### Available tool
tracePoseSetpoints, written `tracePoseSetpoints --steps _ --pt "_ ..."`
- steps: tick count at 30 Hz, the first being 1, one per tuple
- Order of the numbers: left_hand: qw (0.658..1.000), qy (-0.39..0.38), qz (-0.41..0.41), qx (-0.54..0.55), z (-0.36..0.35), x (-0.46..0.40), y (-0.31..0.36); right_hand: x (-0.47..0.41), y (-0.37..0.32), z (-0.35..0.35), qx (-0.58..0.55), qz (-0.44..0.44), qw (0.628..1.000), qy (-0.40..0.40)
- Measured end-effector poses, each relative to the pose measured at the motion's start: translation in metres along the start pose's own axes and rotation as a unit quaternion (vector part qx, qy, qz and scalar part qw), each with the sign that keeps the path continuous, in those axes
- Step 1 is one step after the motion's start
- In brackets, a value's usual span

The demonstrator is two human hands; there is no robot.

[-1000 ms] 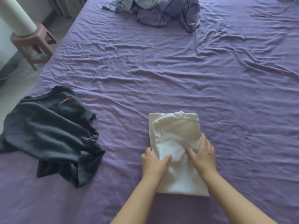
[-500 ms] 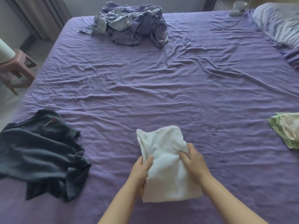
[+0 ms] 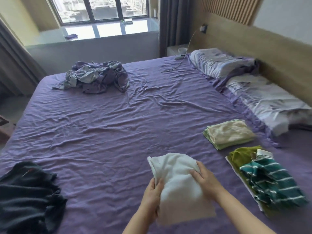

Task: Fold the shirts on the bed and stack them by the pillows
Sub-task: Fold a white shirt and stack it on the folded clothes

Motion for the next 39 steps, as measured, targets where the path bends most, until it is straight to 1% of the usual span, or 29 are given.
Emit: tracePoseSetpoints --steps 6,12,18,21,25,29,33,37,39 --pt "1.000 -0.026 -0.014 -0.006 -0.125 0.043 -0.012 0.051 0.051 0.111 0.039 -0.005 0.999 0.034" --pt "0.998 -0.052 -0.024 0.005 -0.245 0.073 -0.030 0.080 0.102 0.221 0.042 0.003 0.998 0.054" --pt "0.996 -0.072 -0.044 0.009 -0.327 0.075 -0.031 0.082 0.131 0.297 0.063 0.001 0.995 0.077" --pt "0.995 -0.082 -0.051 0.010 -0.352 0.064 -0.032 0.073 0.138 0.318 0.054 0.000 0.995 0.089" --pt "0.993 -0.095 -0.057 -0.029 -0.367 0.037 -0.041 0.056 0.151 0.333 0.041 -0.015 0.991 0.124" --pt "0.993 -0.093 -0.044 -0.049 -0.382 0.008 -0.054 0.032 0.170 0.342 0.035 -0.033 0.988 0.146" --pt "0.995 -0.072 -0.026 -0.065 -0.391 -0.025 -0.075 -0.001 0.189 0.347 0.047 -0.034 0.990 0.129" --pt "0.993 -0.027 -0.024 -0.109 -0.399 -0.063 -0.107 -0.047 0.215 0.351 0.053 -0.025 0.993 0.100" --pt "0.989 -0.002 -0.013 -0.146 -0.396 -0.079 -0.131 -0.071 0.234 0.345 0.060 -0.041 0.994 0.078"
Point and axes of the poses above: each hand's wrist, its own x-axis away from the middle knuckle, its own z-axis out of the back of the hand, y = z × x, the point moved 3 cm from there along -x, towards the middle knuckle, and after that the axes turned 9 degrees about -z, right-handed, at the moved point
